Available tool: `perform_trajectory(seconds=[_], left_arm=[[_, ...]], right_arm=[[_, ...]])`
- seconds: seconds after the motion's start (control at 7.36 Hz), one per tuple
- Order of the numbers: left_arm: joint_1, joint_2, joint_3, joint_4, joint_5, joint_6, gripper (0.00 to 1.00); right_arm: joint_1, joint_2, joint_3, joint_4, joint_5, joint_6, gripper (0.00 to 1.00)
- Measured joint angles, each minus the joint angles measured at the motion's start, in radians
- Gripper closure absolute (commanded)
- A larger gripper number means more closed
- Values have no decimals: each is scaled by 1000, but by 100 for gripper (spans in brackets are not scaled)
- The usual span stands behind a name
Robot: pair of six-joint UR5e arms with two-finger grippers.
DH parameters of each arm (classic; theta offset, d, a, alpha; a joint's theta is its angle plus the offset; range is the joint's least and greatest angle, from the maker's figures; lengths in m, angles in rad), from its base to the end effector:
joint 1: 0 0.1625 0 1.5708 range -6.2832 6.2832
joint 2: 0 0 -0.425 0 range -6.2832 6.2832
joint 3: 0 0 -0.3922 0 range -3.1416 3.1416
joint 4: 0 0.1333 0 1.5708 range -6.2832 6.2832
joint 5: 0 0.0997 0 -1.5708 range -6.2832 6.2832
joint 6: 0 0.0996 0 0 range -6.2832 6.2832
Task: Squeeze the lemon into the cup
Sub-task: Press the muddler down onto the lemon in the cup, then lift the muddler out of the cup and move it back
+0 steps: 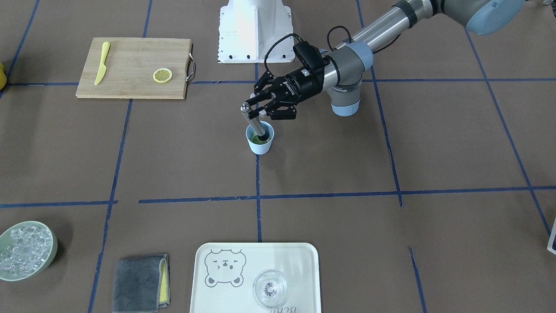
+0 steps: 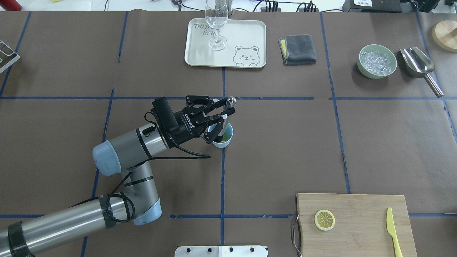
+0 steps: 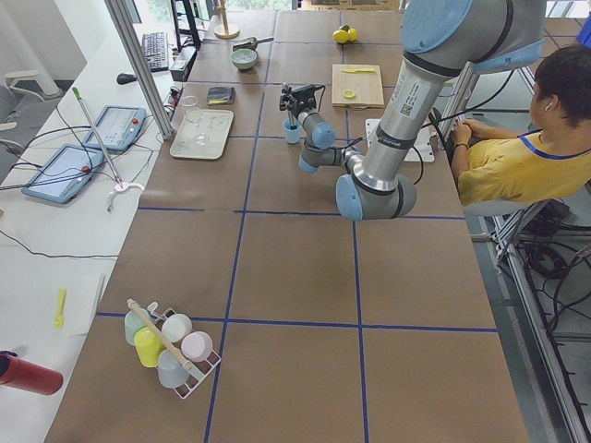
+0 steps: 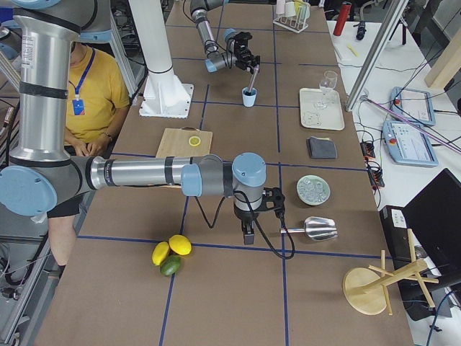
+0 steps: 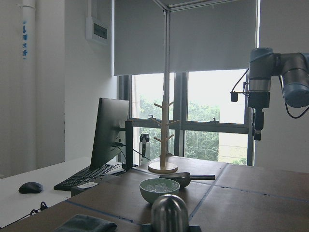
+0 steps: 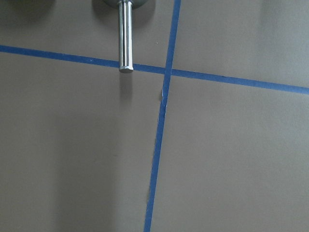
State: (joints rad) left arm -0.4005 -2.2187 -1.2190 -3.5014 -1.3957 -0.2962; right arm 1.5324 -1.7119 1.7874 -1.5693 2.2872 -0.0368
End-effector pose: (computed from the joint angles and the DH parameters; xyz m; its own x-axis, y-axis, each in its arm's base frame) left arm 0.5385 -0.3916 0.2481 0.3249 0.8852 -0.3329 0.6863 0.0215 0.7270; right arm 0.0511 -0.4388 0.6209 0.7498 -0.1160 0.6515 0.0659 0.9927 0.1010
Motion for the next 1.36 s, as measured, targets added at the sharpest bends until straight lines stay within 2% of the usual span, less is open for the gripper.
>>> perform_trajectory(seconds=[0.27, 0.82, 0.95, 1.36], left_arm=[[1, -12, -9, -1, 9, 5, 100], [-82, -34, -70, 27, 6, -49, 100], [-99, -25, -96, 104, 6, -93, 100], [-144, 24, -256, 553, 5, -139, 100]], right_arm=[[0, 0, -4, 0, 0, -1, 0], [0, 0, -8, 0, 0, -2, 0], [0, 0, -9, 1, 0, -2, 0], [0, -1, -19, 1, 1, -3, 0]])
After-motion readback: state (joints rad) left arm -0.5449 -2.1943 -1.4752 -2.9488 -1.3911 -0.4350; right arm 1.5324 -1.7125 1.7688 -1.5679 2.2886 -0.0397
